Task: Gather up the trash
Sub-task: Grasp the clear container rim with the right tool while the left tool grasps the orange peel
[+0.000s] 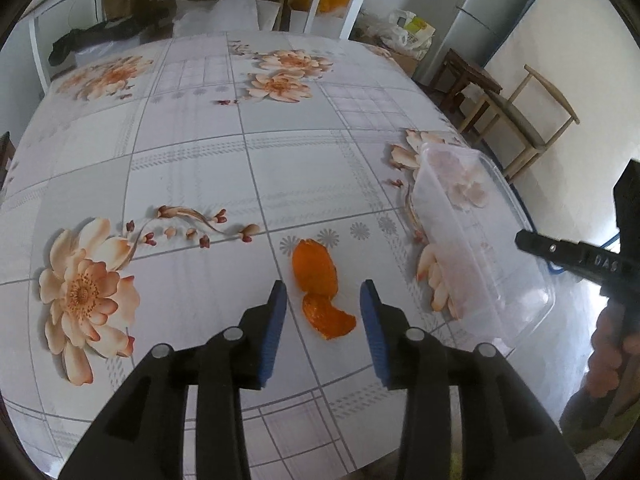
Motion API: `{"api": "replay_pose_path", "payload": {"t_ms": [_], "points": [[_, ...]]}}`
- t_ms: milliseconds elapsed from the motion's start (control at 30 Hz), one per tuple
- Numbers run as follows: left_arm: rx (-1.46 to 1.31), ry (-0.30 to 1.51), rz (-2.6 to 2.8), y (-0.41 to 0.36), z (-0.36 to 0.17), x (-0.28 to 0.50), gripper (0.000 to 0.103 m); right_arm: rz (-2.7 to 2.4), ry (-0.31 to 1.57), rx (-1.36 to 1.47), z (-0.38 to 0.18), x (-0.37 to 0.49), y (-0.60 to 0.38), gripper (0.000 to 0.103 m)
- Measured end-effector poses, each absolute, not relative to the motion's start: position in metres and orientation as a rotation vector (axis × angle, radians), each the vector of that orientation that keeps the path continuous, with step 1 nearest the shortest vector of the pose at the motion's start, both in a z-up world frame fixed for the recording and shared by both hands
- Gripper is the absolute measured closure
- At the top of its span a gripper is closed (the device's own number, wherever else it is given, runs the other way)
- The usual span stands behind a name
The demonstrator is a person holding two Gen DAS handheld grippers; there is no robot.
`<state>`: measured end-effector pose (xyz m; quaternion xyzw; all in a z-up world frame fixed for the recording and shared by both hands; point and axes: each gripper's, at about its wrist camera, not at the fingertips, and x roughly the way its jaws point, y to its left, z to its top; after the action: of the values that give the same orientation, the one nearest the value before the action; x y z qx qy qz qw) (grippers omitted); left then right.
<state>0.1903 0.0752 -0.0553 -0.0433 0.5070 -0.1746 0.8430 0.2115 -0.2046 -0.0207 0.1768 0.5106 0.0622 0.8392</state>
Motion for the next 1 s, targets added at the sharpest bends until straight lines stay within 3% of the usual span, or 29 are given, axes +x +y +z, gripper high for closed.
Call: {"api": "replay_pose_path", "payload": {"t_ms": [333, 600, 1000], "points": [[0.016, 1.044, -0.32, 0.057, -0.061, 0.194, 0.068, 0.129, 1.077, 0.353, -0.021, 0.208, -0.2, 0.089], [0.051, 1.034, -0.296, 0.051, -0.061, 0.195, 0.086, 0.122, 1.082, 0.328, -0.023, 0.209, -0.195, 0.089], [0.083, 1.018, -0.277, 0.052, -0.062, 0.192, 0.089, 0.111, 1.092, 0.315, -0.029, 0.21, -0.192, 0.09]]}}
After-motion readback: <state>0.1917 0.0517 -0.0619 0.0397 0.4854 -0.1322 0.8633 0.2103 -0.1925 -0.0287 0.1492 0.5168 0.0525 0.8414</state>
